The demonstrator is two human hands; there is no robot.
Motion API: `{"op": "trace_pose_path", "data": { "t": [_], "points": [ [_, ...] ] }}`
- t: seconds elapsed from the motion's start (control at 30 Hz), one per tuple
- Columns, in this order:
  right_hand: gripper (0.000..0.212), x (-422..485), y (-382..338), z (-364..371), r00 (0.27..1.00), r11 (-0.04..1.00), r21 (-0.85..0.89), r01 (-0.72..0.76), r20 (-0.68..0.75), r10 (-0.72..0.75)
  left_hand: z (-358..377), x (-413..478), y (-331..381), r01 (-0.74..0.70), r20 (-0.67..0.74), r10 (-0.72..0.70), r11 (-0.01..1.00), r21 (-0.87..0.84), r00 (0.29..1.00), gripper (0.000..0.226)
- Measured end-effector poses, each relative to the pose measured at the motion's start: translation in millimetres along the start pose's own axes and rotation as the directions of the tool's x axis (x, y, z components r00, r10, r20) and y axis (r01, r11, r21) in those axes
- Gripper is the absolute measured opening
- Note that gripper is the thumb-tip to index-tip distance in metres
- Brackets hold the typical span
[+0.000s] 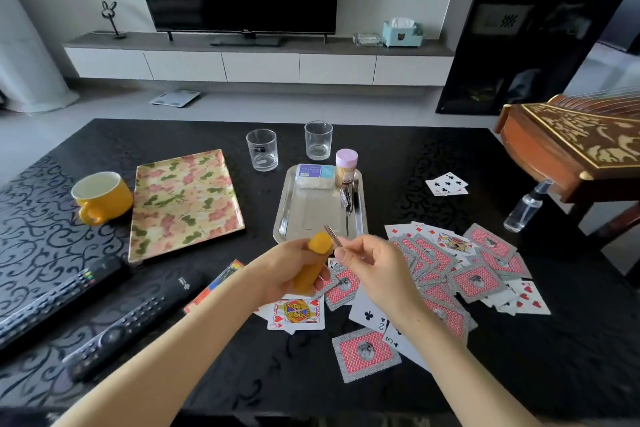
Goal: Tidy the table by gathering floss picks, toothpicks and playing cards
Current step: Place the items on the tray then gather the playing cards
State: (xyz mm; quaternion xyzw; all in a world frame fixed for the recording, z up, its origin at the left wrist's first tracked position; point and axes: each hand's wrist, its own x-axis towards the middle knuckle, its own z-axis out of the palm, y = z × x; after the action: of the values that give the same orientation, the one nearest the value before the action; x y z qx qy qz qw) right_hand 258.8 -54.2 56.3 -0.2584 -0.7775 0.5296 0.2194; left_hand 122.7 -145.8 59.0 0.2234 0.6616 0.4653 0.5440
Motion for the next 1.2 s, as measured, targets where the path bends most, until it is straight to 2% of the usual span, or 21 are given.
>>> {"op": "trace_pose_path", "data": {
  "t": [0.07, 0.13, 0.2, 0.27, 0.33, 0.4, 0.5, 0.57, 0.63, 0.7, 0.8, 0.87, 0.97, 1.07, 1.13, 1.2],
  "points": [
    [0.014, -8, -6, -1, 0.999, 0.997, 0.056, 0.049, 0.022, -0.050, 7, -11, -3, 0.026, 0.003, -0.026, 0.999, -0.020, 1.000, 0.021],
    [0.011, -18, -10, -2, 0.993, 0.992, 0.048, 0.120, 0.005, -0.121, 14, -18, -3, 0.063, -0.051, -0.063, 0.998, -0.007, 0.997, 0.037],
    [0.009, -29, -11, -4, 0.976, 0.981, -0.035, 0.190, -0.104, -0.193, 20, -24, 2, 0.105, -0.095, -0.105, 0.994, -0.008, 0.990, 0.052],
    [0.013, -36, -9, -6, 0.926, 0.953, -0.161, 0.255, -0.243, -0.289, 25, -30, 9, 0.167, -0.099, -0.169, 0.986, -0.026, 0.981, 0.063],
    [0.012, -40, -9, -7, 0.889, 0.908, -0.282, 0.312, -0.251, -0.383, 29, -35, 14, 0.194, -0.085, -0.197, 0.980, -0.042, 0.977, 0.067],
    [0.011, -38, -11, -6, 0.892, 0.875, -0.344, 0.340, -0.177, -0.416, 33, -37, 17, 0.165, -0.068, -0.165, 0.986, -0.005, 0.984, 0.067],
    [0.010, -33, -15, -9, 0.916, 0.895, -0.338, 0.291, -0.173, -0.363, 36, -40, 15, 0.045, -0.091, -0.040, 0.997, 0.061, 0.995, 0.064],
    [0.011, -29, -18, -16, 0.933, 0.917, -0.309, 0.251, -0.175, -0.314, 34, -43, 12, -0.044, -0.172, 0.081, 0.977, 0.207, 0.982, 0.063],
    [0.012, -29, -21, -25, 0.939, 0.908, -0.323, 0.267, -0.126, -0.321, 28, -46, 8, -0.130, -0.182, 0.186, 0.951, 0.282, 0.966, 0.063],
    [0.011, -30, -24, -32, 0.926, 0.846, -0.430, 0.315, -0.053, -0.373, 23, -51, 3, -0.208, -0.133, 0.249, 0.941, 0.268, 0.959, 0.062],
    [0.013, -32, -28, -41, 0.907, 0.697, -0.627, 0.349, 0.038, -0.420, 23, -56, 3, -0.276, -0.091, 0.309, 0.923, 0.269, 0.947, 0.060],
    [0.016, -30, -34, -47, 0.910, 0.635, -0.684, 0.360, 0.105, -0.402, 26, -56, 5, -0.283, -0.075, 0.320, 0.909, 0.305, 0.945, 0.059],
    [0.017, -26, -44, -57, 0.922, 0.597, -0.712, 0.368, 0.197, -0.334, 31, -54, 8, -0.269, -0.055, 0.312, 0.884, 0.382, 0.949, 0.061],
    [0.017, -24, -51, -66, 0.939, 0.644, -0.684, 0.343, 0.227, -0.259, 36, -53, 11, -0.241, -0.029, 0.288, 0.849, 0.470, 0.957, 0.062],
    [0.015, -25, -54, -71, 0.957, 0.735, -0.616, 0.283, 0.230, -0.176, 41, -54, 13, -0.248, -0.021, 0.297, 0.833, 0.495, 0.955, 0.064],
    [0.014, -28, -56, -74, 0.967, 0.817, -0.534, 0.218, 0.233, -0.105, 46, -53, 15, -0.242, -0.080, 0.327, 0.822, 0.516, 0.942, 0.064]
  ]
}}
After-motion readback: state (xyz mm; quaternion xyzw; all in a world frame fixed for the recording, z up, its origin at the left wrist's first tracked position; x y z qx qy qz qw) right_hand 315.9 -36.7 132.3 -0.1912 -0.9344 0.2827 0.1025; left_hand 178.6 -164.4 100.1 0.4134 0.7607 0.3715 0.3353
